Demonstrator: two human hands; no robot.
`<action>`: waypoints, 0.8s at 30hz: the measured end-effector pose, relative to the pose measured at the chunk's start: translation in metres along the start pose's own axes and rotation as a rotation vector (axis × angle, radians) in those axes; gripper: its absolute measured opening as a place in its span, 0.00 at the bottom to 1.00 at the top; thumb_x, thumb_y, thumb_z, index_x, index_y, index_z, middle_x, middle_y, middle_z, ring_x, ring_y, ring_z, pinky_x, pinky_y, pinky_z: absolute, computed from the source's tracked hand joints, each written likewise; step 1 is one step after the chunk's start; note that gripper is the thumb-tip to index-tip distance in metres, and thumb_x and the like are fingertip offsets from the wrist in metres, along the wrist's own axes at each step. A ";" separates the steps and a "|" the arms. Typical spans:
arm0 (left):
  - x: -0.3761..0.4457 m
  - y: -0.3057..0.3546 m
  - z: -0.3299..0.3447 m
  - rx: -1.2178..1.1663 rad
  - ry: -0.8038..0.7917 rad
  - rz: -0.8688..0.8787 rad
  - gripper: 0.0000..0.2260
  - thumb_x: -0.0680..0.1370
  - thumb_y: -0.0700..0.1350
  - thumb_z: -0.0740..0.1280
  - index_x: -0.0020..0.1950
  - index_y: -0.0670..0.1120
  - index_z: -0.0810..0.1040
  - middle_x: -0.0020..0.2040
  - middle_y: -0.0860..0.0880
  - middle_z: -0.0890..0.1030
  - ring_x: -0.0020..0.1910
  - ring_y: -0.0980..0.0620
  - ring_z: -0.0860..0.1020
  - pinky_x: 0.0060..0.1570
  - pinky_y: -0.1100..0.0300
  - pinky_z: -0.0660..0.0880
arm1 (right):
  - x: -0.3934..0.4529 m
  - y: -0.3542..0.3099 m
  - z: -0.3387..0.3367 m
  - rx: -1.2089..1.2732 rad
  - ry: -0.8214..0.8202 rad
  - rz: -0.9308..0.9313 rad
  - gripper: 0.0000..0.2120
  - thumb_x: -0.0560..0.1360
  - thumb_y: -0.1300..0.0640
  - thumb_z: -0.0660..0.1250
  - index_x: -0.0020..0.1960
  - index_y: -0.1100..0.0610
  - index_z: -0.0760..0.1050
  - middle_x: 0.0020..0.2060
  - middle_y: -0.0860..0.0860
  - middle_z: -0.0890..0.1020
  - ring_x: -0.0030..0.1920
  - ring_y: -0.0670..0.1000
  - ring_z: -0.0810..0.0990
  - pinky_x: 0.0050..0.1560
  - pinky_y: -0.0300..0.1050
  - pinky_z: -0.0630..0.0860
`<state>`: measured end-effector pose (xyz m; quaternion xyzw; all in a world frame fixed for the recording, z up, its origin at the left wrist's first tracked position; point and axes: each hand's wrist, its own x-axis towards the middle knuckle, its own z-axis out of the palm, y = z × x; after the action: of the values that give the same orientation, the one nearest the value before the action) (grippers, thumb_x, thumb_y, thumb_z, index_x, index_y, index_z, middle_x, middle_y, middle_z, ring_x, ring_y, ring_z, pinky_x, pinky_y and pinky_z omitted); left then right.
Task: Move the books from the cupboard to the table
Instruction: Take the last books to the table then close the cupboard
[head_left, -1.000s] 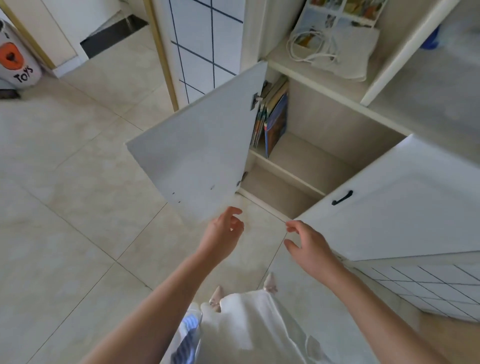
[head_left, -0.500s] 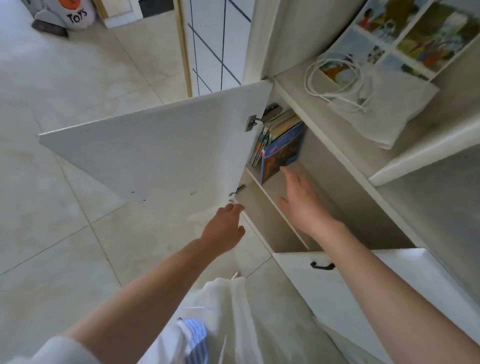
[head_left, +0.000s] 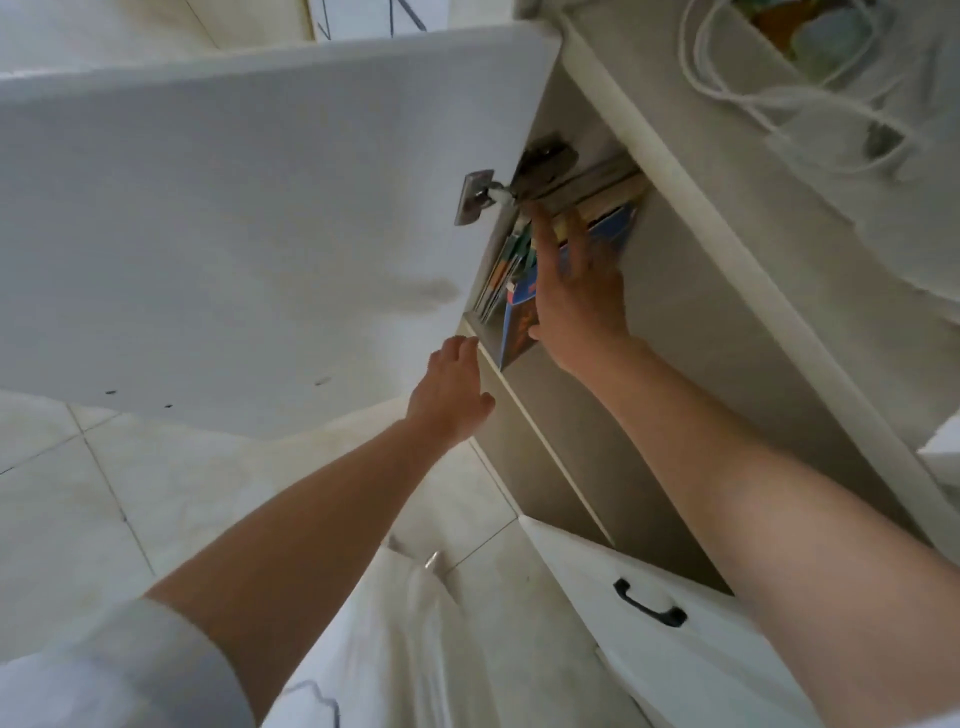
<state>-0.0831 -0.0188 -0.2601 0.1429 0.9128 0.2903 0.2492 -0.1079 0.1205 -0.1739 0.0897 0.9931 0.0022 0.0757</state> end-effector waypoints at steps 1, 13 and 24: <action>0.009 -0.001 0.007 -0.011 0.027 0.012 0.36 0.74 0.44 0.70 0.77 0.42 0.56 0.75 0.44 0.61 0.72 0.44 0.64 0.66 0.50 0.70 | 0.007 0.004 0.006 -0.036 0.053 -0.034 0.50 0.68 0.56 0.75 0.78 0.52 0.45 0.77 0.57 0.53 0.72 0.69 0.58 0.67 0.67 0.64; 0.091 0.004 0.055 -0.305 0.369 0.051 0.38 0.74 0.50 0.71 0.77 0.48 0.52 0.74 0.46 0.65 0.72 0.45 0.66 0.66 0.47 0.72 | 0.038 0.026 0.028 -0.111 0.282 -0.121 0.41 0.61 0.55 0.78 0.70 0.49 0.63 0.71 0.57 0.65 0.71 0.65 0.61 0.66 0.71 0.61; 0.109 0.006 0.058 -0.405 0.346 0.107 0.38 0.69 0.44 0.75 0.74 0.47 0.60 0.69 0.46 0.71 0.64 0.43 0.74 0.55 0.47 0.78 | 0.031 0.039 0.037 0.071 0.303 -0.199 0.28 0.65 0.61 0.76 0.61 0.53 0.69 0.67 0.53 0.69 0.70 0.63 0.58 0.62 0.57 0.74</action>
<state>-0.1424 0.0568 -0.3383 0.0862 0.8564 0.4997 0.0972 -0.1252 0.1638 -0.2147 -0.0079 0.9965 -0.0271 -0.0781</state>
